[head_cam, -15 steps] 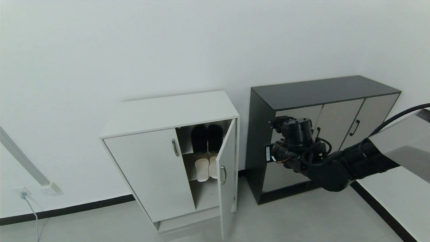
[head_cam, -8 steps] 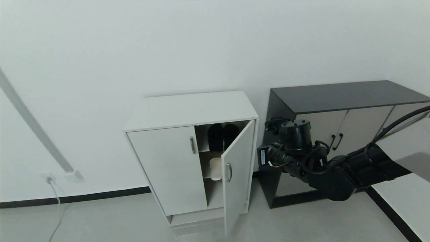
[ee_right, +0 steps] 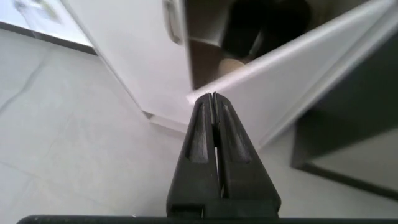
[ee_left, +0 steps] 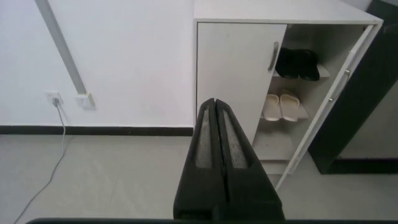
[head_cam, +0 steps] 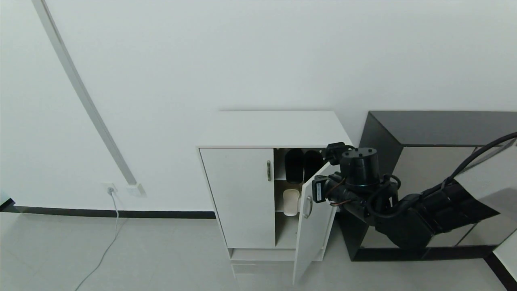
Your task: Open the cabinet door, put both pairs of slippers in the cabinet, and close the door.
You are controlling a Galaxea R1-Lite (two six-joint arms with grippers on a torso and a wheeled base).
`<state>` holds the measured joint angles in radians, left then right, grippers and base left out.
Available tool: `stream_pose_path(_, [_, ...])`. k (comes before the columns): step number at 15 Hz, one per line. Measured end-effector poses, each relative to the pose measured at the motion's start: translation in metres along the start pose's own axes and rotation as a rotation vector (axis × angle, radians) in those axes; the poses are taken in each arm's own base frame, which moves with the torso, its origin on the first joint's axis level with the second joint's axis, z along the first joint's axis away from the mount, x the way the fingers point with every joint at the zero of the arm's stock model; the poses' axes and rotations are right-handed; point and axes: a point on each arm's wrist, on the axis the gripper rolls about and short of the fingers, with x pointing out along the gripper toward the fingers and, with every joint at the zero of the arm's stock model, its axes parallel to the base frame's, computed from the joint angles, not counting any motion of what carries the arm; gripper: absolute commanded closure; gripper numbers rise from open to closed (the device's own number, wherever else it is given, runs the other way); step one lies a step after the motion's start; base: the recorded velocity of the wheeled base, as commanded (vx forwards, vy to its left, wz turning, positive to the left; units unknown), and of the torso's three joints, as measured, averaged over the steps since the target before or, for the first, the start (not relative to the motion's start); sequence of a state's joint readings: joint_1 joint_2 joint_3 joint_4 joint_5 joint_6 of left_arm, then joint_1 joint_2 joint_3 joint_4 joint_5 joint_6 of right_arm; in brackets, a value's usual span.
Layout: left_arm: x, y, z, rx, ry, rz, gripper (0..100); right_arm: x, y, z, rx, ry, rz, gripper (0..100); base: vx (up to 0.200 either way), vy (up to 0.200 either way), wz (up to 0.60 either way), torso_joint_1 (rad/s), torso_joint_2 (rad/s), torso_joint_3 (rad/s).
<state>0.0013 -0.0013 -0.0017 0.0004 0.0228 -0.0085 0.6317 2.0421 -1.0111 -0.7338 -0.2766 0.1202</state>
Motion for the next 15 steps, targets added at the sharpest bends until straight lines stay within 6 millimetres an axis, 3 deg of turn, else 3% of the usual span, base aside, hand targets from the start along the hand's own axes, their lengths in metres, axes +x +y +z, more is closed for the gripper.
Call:
stream_pose_path(7, [0.0, 0.0, 0.0, 0.001, 0.0, -0.001, 100, -0.032, -0.019, 0.001, 0.009, 0.017, -0.018, 100, 0.0, 0.0, 0.0, 0.0, 0.0, 0.0])
stream_pose_path(15, [0.0, 0.0, 0.0, 0.0, 0.001, 0.0, 100, -0.054, -0.03, -0.018, 0.005, 0.044, -0.036, 100, 0.2, 0.0, 0.0, -0.002, 0.0, 0.005])
